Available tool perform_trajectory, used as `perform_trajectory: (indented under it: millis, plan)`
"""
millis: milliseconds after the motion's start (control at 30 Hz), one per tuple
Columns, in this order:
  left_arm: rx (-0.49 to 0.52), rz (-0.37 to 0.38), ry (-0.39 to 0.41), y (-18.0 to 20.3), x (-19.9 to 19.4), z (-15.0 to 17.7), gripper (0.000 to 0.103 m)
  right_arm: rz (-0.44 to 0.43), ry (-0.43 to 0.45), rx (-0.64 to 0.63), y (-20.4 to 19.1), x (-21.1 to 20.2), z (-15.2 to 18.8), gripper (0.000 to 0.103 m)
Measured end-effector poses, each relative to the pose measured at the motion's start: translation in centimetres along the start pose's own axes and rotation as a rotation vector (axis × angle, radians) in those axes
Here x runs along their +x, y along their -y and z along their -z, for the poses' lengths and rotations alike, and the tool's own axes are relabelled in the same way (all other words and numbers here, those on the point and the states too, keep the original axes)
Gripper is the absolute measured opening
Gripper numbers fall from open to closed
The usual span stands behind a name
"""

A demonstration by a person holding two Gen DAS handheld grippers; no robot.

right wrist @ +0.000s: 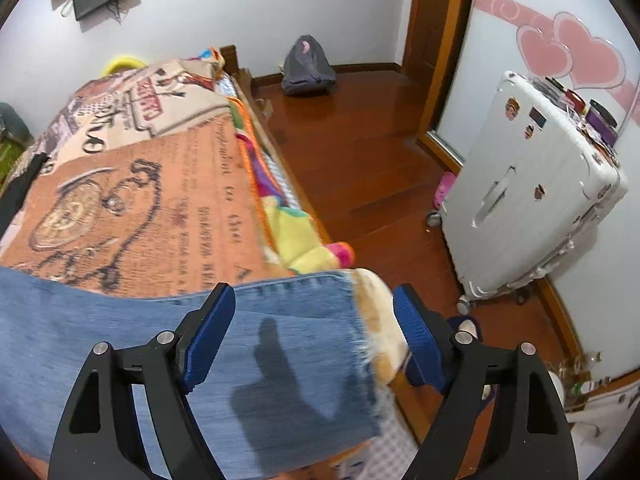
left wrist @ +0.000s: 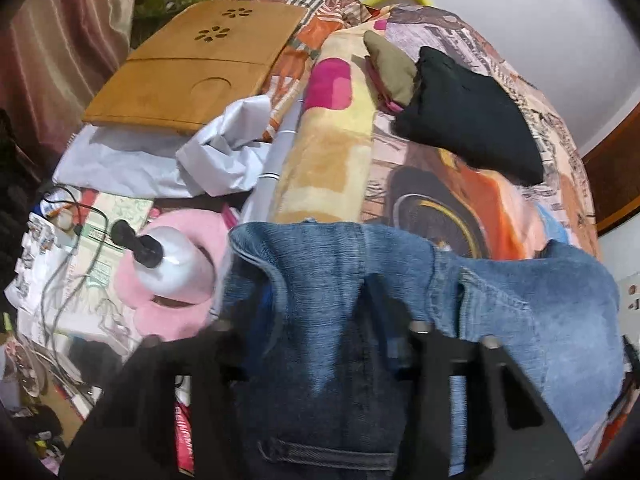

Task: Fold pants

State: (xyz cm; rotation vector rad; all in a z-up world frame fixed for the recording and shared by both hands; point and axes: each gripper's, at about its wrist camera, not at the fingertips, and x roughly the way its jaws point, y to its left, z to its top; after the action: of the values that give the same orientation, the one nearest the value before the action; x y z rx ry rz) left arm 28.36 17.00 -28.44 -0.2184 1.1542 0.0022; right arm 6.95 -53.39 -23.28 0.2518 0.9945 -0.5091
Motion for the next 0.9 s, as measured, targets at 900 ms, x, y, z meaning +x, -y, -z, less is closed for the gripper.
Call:
perform_trajectory:
  millis: [900]
  plan:
    - [0.096,-0.229,0.11,3.9,-1.7,0.4,0.023,-0.238,-0.176,0.101,1.4,3.9,2.4,0.045]
